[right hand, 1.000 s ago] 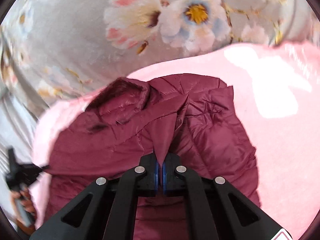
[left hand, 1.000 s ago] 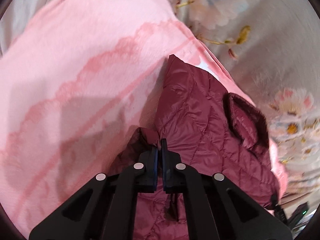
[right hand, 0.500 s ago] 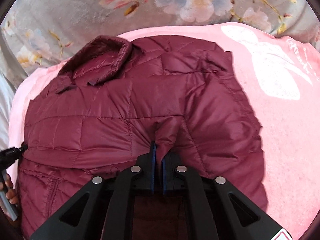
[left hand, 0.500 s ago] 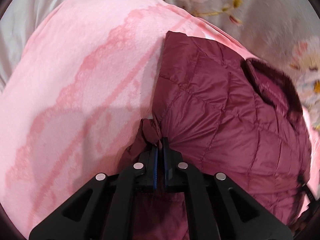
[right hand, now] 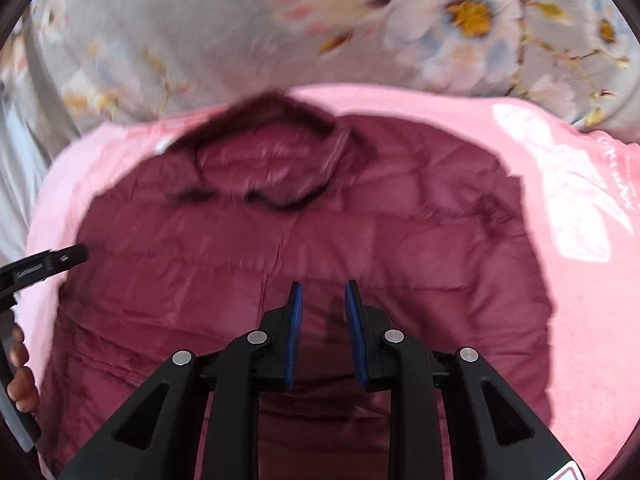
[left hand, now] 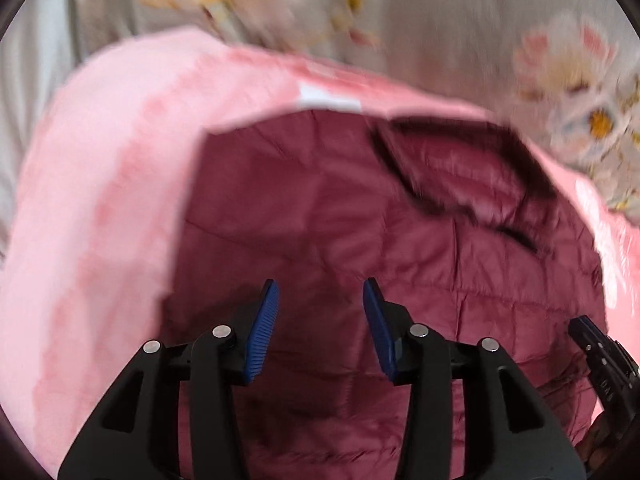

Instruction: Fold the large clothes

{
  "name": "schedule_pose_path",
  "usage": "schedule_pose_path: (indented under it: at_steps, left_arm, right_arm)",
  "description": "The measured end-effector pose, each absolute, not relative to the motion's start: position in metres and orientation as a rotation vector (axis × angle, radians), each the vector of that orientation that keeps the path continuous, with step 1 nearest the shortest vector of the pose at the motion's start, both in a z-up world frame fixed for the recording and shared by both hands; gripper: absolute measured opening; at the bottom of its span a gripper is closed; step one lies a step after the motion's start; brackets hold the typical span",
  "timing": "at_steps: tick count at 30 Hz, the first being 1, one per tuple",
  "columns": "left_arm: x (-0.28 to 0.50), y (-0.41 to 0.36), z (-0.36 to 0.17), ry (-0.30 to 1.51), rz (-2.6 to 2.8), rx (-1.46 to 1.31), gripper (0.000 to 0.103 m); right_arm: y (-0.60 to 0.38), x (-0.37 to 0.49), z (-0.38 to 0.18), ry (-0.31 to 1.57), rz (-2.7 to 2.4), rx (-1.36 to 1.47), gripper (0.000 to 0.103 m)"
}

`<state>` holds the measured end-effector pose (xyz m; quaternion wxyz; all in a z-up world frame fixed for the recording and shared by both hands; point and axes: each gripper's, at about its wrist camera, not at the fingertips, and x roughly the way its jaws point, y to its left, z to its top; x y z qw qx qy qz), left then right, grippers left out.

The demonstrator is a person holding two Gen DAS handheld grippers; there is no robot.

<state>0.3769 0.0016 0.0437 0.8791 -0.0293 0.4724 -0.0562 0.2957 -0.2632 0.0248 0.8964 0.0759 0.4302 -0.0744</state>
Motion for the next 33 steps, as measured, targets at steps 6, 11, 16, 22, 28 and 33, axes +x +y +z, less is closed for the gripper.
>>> schedule_pose_path:
  at_steps: [6, 11, 16, 22, 28, 33]
  left_arm:
    - [0.360, -0.006, 0.010, 0.931, -0.106, 0.016, 0.043]
    - [0.347, -0.007, 0.001, 0.861, -0.097, 0.041, 0.043]
    - [0.347, -0.008, 0.000, 0.851, -0.089, 0.047, 0.043]
    - [0.347, -0.014, -0.001, 0.848, -0.066, 0.088, 0.043]
    - [0.347, -0.017, 0.000, 0.846, -0.056, 0.108, 0.044]
    - [0.346, -0.016, 0.001, 0.845, -0.062, 0.097, 0.044]
  right_arm:
    - [-0.276, 0.280, 0.003, 0.895, -0.150, 0.201, 0.016]
    - [-0.276, 0.274, -0.001, 0.871, -0.172, 0.203, 0.016]
    - [-0.271, 0.274, -0.002, 0.874, -0.194, 0.154, 0.016]
    - [-0.272, 0.275, -0.002, 0.877, -0.194, 0.147, 0.016]
    - [-0.270, 0.275, -0.002, 0.878, -0.195, 0.145, 0.017]
    - [-0.272, 0.275, -0.002, 0.877, -0.160, 0.171, 0.022]
